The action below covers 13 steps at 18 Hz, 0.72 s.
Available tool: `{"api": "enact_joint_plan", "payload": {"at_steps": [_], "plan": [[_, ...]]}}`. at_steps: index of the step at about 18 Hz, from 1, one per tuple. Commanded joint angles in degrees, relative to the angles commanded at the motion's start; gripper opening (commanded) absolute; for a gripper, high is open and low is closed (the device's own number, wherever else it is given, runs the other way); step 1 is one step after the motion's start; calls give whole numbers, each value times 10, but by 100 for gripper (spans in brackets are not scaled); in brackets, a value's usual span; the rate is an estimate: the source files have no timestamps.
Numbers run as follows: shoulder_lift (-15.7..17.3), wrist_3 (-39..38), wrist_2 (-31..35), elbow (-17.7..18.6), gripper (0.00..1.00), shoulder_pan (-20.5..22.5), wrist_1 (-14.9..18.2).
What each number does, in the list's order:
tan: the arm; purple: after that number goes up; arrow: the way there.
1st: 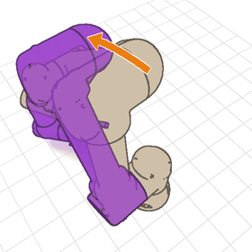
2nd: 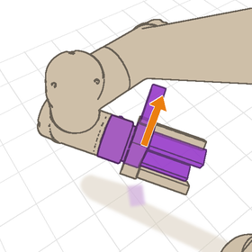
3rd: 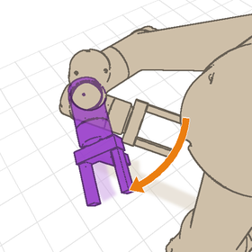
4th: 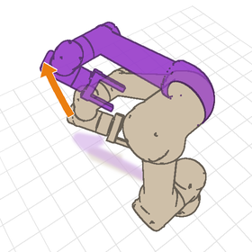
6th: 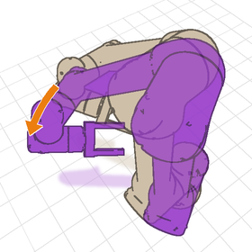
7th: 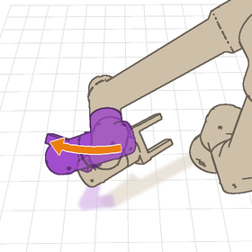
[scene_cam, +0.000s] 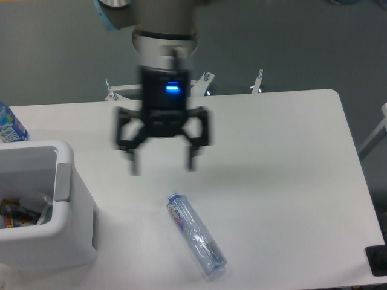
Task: Place the trash in the trash can
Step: 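Move the open gripper over to the clear water bottle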
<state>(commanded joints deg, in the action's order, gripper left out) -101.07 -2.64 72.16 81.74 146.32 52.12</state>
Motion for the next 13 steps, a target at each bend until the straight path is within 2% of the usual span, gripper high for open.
{"api": "enact_joint_plan", "payload": {"at_steps": [2,6,9,13], "plan": [[-6,0,1,3,100,17,2],[-25,6,30,4,100,24,3],[-51,10,71,5,100,23,2],[-101,14,138,-3,100,8,-2]]}}
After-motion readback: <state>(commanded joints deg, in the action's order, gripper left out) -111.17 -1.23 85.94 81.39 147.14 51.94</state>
